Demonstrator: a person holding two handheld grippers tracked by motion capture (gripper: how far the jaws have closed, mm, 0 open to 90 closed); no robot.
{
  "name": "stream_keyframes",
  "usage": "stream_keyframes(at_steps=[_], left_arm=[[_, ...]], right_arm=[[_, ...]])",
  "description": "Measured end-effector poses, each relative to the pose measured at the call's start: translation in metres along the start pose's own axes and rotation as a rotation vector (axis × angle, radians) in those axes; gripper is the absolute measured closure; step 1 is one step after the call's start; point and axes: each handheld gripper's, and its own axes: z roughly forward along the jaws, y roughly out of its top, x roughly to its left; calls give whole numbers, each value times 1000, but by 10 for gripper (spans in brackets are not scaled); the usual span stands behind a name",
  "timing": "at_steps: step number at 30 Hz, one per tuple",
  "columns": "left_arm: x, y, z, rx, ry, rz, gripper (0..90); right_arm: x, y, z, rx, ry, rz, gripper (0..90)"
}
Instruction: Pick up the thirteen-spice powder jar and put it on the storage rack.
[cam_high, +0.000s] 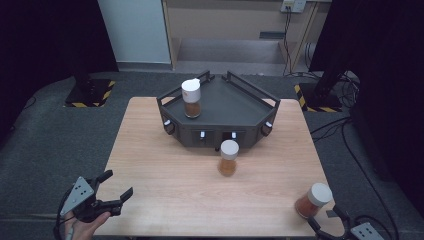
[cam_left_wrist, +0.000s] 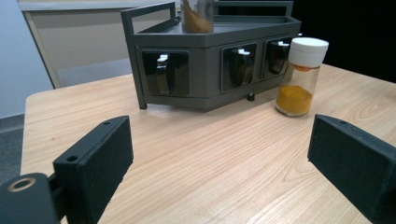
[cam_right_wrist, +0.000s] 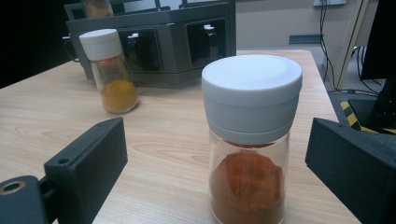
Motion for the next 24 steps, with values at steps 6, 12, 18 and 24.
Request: stream_keyframes(at_steps=[6,12,18,24], left_arm=[[2,-9,-2,8,-3,-15,55],[6,-12,-2,24,-22,-17,56],[12,-14,-4,7,-55,-13,50],[19,-18,-2,-18,-95,-36,13]], right_arm=[[0,0,0,-1,5,-2,58],[-1,0,0,-2,11,-4,58],[-1,0,0,1,15,-7,58],[-1,0,-1,-2,13,-9,58]])
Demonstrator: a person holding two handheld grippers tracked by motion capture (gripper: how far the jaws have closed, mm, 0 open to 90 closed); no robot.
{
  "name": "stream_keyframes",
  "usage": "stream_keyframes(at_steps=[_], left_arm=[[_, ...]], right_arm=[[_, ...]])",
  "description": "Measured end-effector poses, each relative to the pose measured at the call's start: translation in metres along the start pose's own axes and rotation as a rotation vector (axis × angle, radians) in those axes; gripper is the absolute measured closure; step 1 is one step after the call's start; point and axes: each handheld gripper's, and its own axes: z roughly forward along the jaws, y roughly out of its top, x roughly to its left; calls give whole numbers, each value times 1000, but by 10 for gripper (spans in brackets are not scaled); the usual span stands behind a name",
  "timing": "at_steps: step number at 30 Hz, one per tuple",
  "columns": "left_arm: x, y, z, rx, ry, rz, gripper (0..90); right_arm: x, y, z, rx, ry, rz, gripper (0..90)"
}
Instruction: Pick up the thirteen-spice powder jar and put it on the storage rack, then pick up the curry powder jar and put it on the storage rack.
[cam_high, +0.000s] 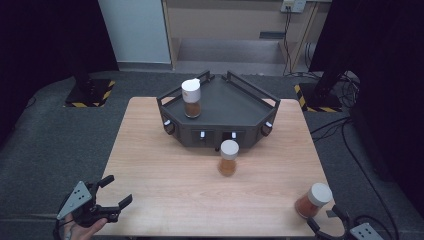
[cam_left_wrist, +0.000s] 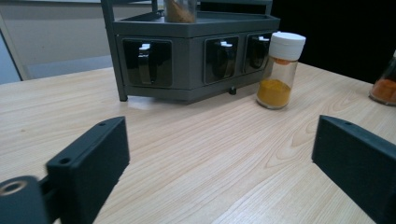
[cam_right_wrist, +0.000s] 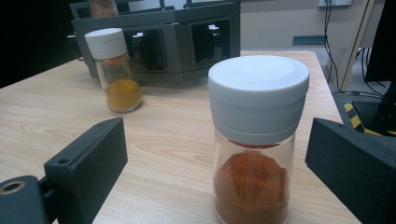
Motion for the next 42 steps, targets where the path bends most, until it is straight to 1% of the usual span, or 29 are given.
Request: stream_keyframes(at_steps=[1,3,5,7,8,13,20,27,29,32,34,37,42], left_arm=[[2,-1,0,-9,-13,-8,9],[3,-2,1,-14,-19,-10,0],[7,-3,3,-23,-44,-37,0],[5,-3,3,-27,-39,-29,0],[6,-3,3,-30,-44,-31,0],[4,-3,3,-24,-36,-24,0],[3,-4,1,-35,-25,-35,0],[2,-4,1,-31,-27,-33,0],[2,-4,2,-26,-30,-27,0],[0,-3,2,-28,-31,-19,0],[1,-3,3,-22,-35,-21,0],[1,-4,4,-25,-34,-27,0],[2,-3,5,-17,-39,-23,0]], right_arm=[[0,0,0,0,-1,-1,58],[0,0,-1,1,-3,1,58],[1,0,-2,2,-6,2,58],[1,-1,-3,0,-10,4,58],[2,-1,-3,0,-11,2,58],[2,-1,-4,1,-12,1,59],[2,-1,-4,-5,-6,-3,57],[2,-2,-5,-22,3,-17,53],[2,-2,-5,-25,5,-28,52],[2,-2,-5,-34,13,-31,51],[3,-2,-5,-38,9,-37,47],[3,-2,-5,-44,7,-36,45],[2,-1,-8,-52,10,-20,37]])
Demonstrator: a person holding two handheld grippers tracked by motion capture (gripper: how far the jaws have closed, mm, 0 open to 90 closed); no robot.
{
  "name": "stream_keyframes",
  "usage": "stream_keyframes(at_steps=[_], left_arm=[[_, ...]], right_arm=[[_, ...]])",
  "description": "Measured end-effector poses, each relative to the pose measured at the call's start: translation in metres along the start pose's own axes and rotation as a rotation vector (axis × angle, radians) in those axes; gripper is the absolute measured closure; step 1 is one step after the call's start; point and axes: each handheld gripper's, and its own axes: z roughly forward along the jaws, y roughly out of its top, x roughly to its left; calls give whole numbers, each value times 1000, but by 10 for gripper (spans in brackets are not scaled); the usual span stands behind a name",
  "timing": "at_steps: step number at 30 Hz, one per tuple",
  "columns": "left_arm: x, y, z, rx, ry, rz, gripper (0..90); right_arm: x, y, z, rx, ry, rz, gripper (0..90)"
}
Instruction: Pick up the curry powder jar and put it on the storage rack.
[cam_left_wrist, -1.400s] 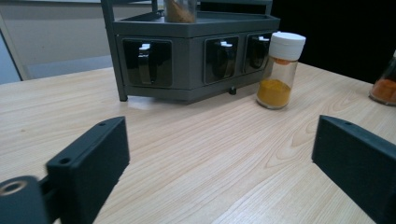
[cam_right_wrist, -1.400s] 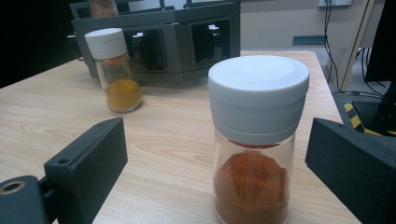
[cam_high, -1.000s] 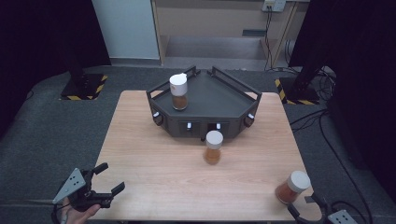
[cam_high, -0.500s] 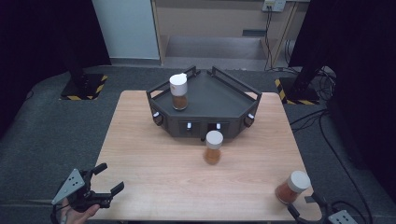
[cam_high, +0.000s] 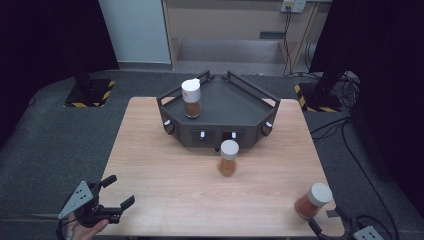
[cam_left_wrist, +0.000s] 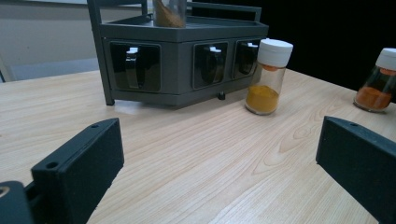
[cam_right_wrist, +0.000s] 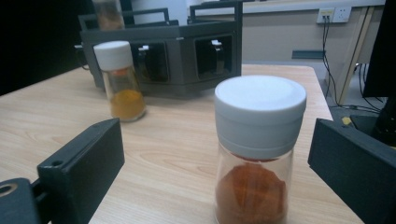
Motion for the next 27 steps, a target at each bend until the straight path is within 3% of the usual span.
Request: stream_keyframes(at_steps=[5,11,16,19,23,27], left_arm=[[0,0,1,-2,-3,-1,0],[1,0,2,1,-9,-5,0],[3,1,3,8,-15,-4,0],[4,1,4,7,-23,-2,2],[4,0,4,6,-22,-3,3],[5,-1,3,4,-9,-10,3]], right_arm=[[2,9,-4,-12,-14,1,24],[2,27,-4,-32,25,20,7],[2,44,1,-21,69,-4,9],[3,65,7,3,102,-34,8],[1,79,15,26,136,-37,8],[6,95,23,24,155,-83,9]])
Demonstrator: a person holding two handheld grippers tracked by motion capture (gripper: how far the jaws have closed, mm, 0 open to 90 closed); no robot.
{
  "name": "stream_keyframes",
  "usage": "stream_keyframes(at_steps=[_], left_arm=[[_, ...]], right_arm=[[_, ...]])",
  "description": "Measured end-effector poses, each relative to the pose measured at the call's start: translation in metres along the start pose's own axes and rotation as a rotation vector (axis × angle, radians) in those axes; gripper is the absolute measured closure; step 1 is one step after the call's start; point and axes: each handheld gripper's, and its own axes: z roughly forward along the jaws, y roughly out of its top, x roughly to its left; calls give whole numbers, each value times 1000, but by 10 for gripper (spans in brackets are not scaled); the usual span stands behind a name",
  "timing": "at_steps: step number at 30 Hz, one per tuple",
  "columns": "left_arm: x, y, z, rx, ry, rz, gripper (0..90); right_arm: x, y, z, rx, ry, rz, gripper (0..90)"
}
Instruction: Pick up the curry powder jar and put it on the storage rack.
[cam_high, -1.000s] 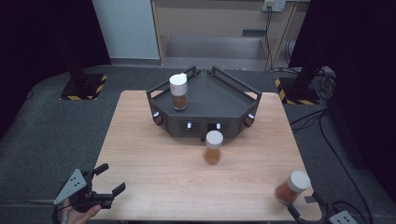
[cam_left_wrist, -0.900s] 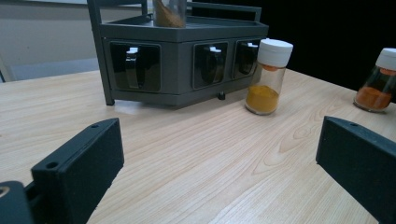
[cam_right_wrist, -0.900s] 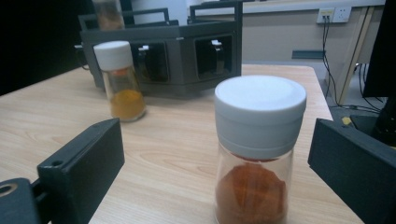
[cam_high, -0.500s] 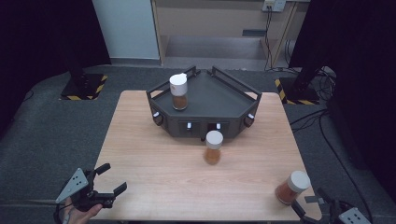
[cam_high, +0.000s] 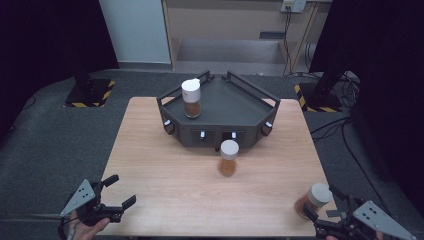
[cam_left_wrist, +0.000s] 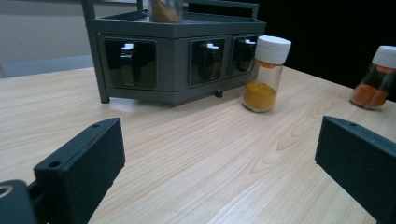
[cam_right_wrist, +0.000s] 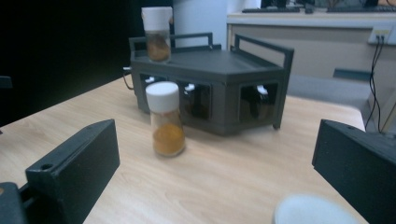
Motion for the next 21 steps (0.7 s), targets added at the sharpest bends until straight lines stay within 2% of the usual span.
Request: stream_keyframes(at_steps=[1,2,5,8,9,11,12,17,18,21], left_arm=[[1,-1,-1,-2,1,-9,2],[1,-1,-1,-2,1,-9,3],[0,0,0,-2,-5,0,3],[-1,0,1,1,-2,4,4],[-1,0,1,3,-3,2,4],[-1,0,1,6,-2,4,4],[-1,0,1,3,-2,2,4],[-1,0,1,1,-2,1,4],[-1,0,1,0,-2,-1,4],[-1,0,1,2,-2,-1,4]], right_arm=[[-1,10,5,5,26,-15,9],[-1,10,5,5,26,-15,9],[3,31,18,24,47,-33,13],[3,40,26,32,77,-33,13],[6,49,34,35,85,-63,15],[7,52,37,38,86,-66,15],[7,59,47,38,107,-65,16],[12,70,62,48,117,-86,12],[13,76,71,59,128,-98,11],[13,82,83,74,143,-104,9]])
